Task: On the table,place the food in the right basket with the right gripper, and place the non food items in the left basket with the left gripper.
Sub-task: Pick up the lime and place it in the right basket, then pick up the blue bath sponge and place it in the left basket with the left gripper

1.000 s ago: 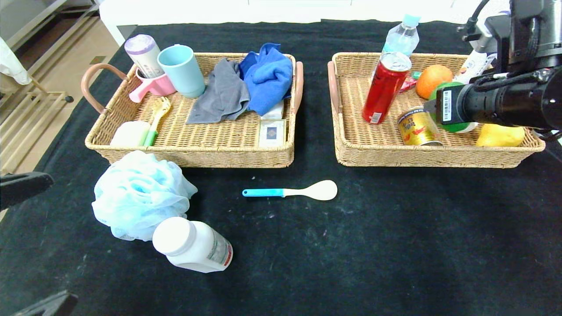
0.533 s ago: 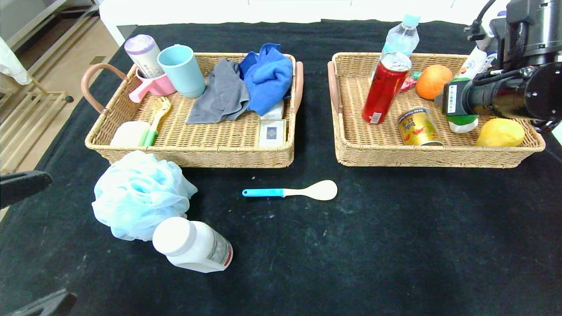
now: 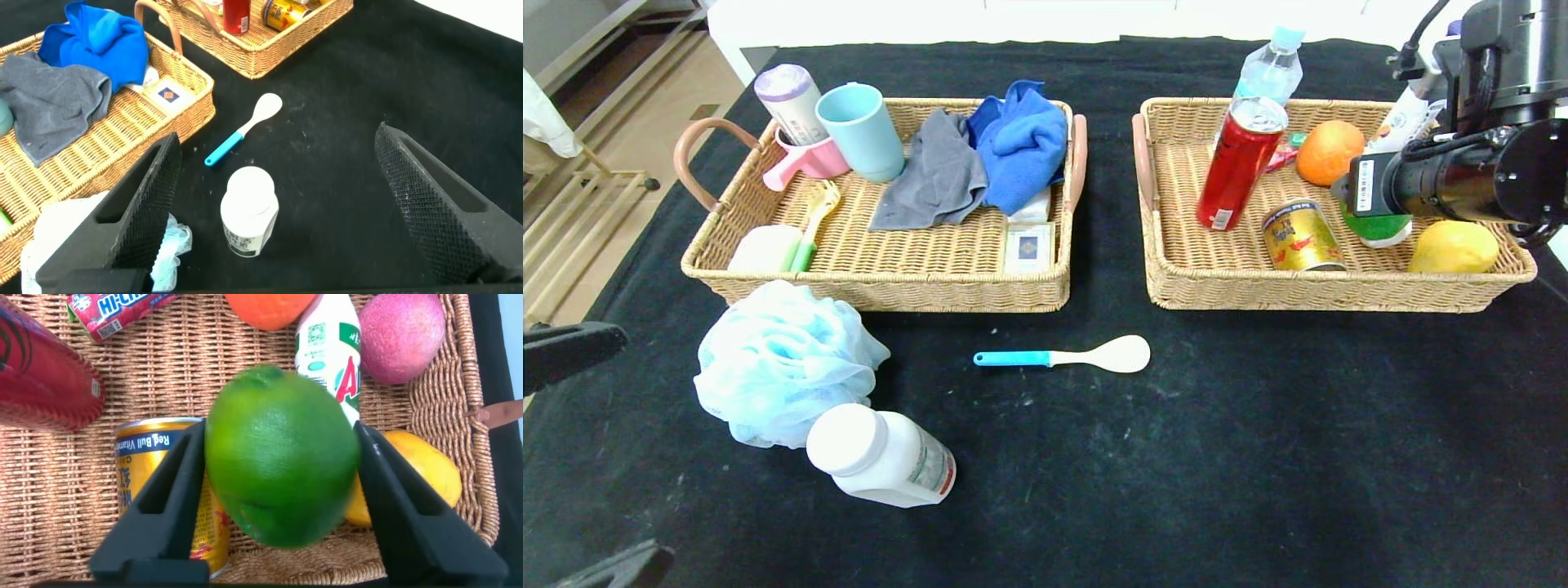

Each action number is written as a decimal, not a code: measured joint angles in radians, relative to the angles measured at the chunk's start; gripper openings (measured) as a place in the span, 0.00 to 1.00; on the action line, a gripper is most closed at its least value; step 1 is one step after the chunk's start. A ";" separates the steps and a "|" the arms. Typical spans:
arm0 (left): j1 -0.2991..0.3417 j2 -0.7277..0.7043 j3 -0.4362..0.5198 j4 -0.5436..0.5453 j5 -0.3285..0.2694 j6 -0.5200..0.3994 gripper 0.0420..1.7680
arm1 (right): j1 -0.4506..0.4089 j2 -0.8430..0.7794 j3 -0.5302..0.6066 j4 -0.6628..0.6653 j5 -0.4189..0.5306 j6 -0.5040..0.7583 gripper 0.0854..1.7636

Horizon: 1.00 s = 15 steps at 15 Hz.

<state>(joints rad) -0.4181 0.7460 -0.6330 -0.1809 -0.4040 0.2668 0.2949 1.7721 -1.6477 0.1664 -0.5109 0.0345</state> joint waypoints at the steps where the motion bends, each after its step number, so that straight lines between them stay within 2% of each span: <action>1: 0.000 0.000 0.000 0.000 0.000 0.000 0.97 | -0.001 0.000 -0.002 0.000 0.001 0.000 0.75; 6: 0.000 -0.002 0.002 0.009 0.000 -0.002 0.97 | 0.003 -0.025 -0.003 0.006 0.005 0.000 0.85; 8: 0.002 0.000 -0.001 0.010 0.002 -0.003 0.97 | 0.034 -0.060 0.012 0.018 0.013 0.001 0.87; 11: 0.004 0.007 -0.003 0.014 0.060 -0.007 0.97 | 0.132 -0.137 0.095 0.040 0.021 0.003 0.90; 13: 0.004 0.017 -0.014 0.013 0.102 -0.009 0.97 | 0.229 -0.198 0.183 0.039 0.032 0.004 0.92; 15: 0.004 0.022 -0.017 0.016 0.137 -0.015 0.97 | 0.327 -0.267 0.259 0.037 0.084 0.004 0.93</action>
<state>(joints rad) -0.4145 0.7681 -0.6504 -0.1653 -0.2674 0.2515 0.6219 1.5051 -1.3883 0.2034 -0.4266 0.0385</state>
